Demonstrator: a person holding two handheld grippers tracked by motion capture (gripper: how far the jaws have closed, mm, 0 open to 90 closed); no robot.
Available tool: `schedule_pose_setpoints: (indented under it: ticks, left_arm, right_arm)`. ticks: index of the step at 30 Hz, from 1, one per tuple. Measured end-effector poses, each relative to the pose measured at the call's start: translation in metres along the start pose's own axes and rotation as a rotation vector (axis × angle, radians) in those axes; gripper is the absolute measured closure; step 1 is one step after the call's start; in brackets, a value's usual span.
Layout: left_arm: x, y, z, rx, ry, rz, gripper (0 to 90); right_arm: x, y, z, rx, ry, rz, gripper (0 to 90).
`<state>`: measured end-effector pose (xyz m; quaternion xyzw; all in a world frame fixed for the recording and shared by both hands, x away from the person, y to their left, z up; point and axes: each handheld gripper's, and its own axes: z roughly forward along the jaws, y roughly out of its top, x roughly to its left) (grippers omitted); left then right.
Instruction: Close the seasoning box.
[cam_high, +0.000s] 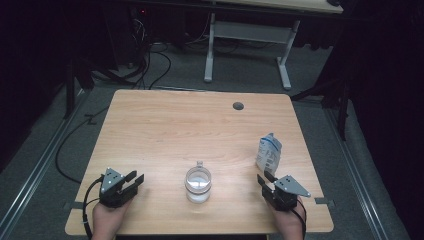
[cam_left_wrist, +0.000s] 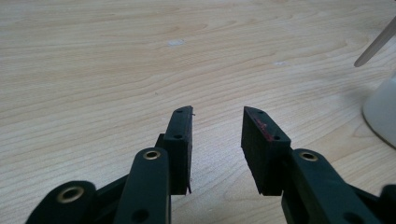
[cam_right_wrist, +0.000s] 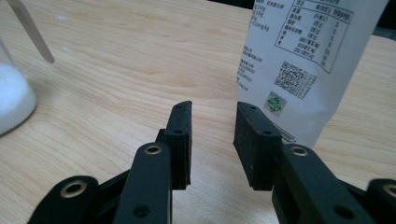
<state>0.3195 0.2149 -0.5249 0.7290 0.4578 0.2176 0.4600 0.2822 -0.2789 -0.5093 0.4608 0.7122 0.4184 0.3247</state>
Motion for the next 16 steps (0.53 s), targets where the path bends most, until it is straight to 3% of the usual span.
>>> schedule_pose_setpoints:
  ticks: [16]
  left_arm:
    - [-0.0026,0.0004,0.0019,-0.002,-0.01,0.009,63.4]
  right_arm:
    - [0.0041,0.0008,0.0022,-0.007,0.014,-0.007,66.0]
